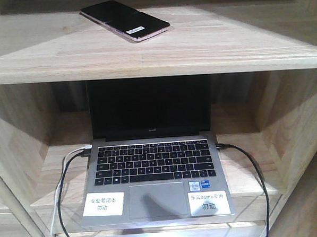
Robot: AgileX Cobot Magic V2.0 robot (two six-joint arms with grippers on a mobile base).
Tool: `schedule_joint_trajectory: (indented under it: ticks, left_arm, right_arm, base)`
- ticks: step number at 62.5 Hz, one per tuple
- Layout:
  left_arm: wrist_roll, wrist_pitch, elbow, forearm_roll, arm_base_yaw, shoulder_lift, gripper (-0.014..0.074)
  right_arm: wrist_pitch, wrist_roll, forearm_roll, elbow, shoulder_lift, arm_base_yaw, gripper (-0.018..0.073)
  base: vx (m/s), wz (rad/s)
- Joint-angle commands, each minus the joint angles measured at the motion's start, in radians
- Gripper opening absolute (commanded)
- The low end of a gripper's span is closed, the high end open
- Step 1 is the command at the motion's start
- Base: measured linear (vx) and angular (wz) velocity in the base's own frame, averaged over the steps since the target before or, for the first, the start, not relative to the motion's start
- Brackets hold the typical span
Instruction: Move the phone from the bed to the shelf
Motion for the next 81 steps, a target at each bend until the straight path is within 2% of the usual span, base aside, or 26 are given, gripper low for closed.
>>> schedule_joint_trajectory:
  ticks: [1,11,17,20,33,39,51,57,81]
  left_arm:
    - [-0.004,-0.068,0.001,-0.006,-0.003,-0.005,0.0001]
    - [-0.004,-0.068,0.001,-0.006,-0.003,-0.005,0.0001]
    - [-0.004,-0.068,0.001,-0.006,-0.003,-0.005,0.0001]
    - [-0.004,-0.068,0.001,-0.006,-0.003,-0.005,0.0001]
    - [-0.004,-0.068,0.001,-0.006,-0.003,-0.005,0.0001]
    - [-0.004,-0.068,0.001,-0.006,-0.003,-0.005,0.0001]
    - [-0.004,-0.068,0.001,-0.006,-0.003,-0.005,0.0001]
    - [-0.004,-0.068,0.001,-0.006,-0.003,-0.005,0.0001]
    - [-0.004,-0.068,0.001,-0.006,-0.003,-0.005,0.0001]
  right_arm:
    - [-0.047,0.003,0.026,-0.023,0.008,-0.002,-0.0004]
    - [-0.061,0.034,0.008,-0.023,0.008,-0.002,-0.0004]
    - [-0.064,0.1,-0.069,-0.023,0.008,-0.002,-0.0004]
    - [-0.064,0.17,-0.145,-0.023,0.008,-0.002,-0.0004]
    - [-0.038,0.588,-0.537,-0.023,0.008,-0.014,-0.0004]
    - [-0.002,0.7,-0.642,-0.023,0.008,-0.064,-0.0004]
    - [0.069,0.723,-0.695,-0.022,0.003,-0.223,-0.0004]
    - [0.049,0.723,-0.71,0.014,-0.007,-0.269,-0.0004]
    - [-0.101,0.723,-0.743,0.311,-0.178,-0.284,-0.0004]
  base:
    - [0.0,0.0]
    - [0.0,0.0]
    - [0.0,0.0]
    - [0.0,0.0]
    - [0.0,0.0]
    - [0.0,0.0]
    - [0.0,0.0]
    - [0.0,0.0]
    - [0.0,0.0]
